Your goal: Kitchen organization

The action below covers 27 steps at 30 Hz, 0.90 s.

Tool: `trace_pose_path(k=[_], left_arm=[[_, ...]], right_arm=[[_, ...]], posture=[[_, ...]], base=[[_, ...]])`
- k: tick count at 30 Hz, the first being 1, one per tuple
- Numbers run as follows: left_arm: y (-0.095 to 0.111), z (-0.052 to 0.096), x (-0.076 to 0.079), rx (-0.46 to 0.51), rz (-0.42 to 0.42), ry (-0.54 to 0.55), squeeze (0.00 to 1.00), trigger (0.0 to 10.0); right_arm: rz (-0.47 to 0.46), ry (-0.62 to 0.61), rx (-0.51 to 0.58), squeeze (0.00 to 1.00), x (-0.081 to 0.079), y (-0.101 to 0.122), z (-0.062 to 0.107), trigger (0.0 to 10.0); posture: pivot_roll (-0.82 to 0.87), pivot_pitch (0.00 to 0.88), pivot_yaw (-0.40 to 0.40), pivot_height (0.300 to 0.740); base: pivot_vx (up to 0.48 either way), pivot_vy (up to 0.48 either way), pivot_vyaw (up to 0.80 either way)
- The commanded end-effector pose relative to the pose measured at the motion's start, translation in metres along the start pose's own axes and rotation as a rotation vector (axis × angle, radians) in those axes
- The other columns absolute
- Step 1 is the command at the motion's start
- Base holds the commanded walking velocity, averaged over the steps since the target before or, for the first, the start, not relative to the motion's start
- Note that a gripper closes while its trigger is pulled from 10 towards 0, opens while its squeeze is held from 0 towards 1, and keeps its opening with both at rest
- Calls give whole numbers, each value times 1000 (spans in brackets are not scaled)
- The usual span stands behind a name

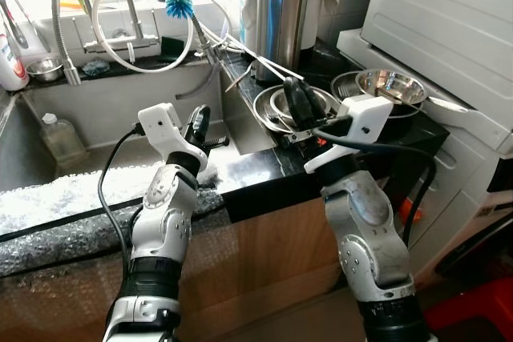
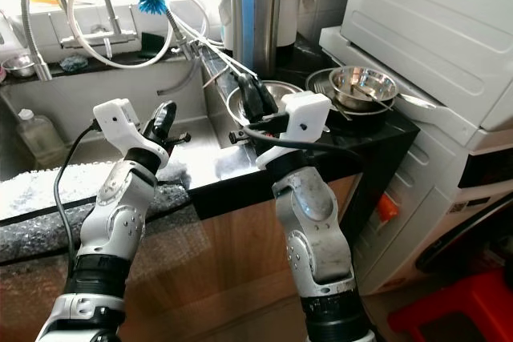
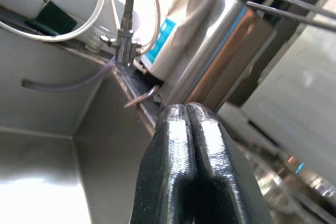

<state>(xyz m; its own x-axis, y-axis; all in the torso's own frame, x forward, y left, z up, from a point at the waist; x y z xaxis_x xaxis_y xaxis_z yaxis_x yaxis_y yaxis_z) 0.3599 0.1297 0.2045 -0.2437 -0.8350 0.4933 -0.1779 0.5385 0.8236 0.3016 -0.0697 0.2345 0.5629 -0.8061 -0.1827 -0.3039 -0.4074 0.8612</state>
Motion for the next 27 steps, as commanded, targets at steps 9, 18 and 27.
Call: trace_pose_path(k=[9,18,27], left_arm=[[20,-9,-6,43,420,54,1000,10000],[11,-7,-3,-9,563,58,1000,10000],[7,-7,1,-30,665,56,1000,10000]], right_arm=[[-174,-28,24,0,9,0,12,10000],[-249,-20,0,0,8,-10,20,10000],[-346,-36,-13,0,7,-20,29,10000]], posture=[[-117,0,1,740],[-114,0,9,740],[-115,0,15,740]], base=[[0,0,0],[0,0,0],[0,0,0]])
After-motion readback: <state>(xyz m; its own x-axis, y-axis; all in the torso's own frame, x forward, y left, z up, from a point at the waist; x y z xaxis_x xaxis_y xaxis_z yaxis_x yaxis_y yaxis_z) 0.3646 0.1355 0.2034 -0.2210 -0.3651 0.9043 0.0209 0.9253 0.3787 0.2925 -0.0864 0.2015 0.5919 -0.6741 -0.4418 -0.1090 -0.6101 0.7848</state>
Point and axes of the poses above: a point about 5 cm out from each wrist's last joint towards the gripper, its own z axis pointing back from the gripper into the wrist, its own y axis along the axis of the wrist's last joint, x = y × z, the point moved 1 cm from there along -z, pointing out of the wrist towards the gripper, and after that the axes turned 1 degree about -z, right-handed, at the moved point
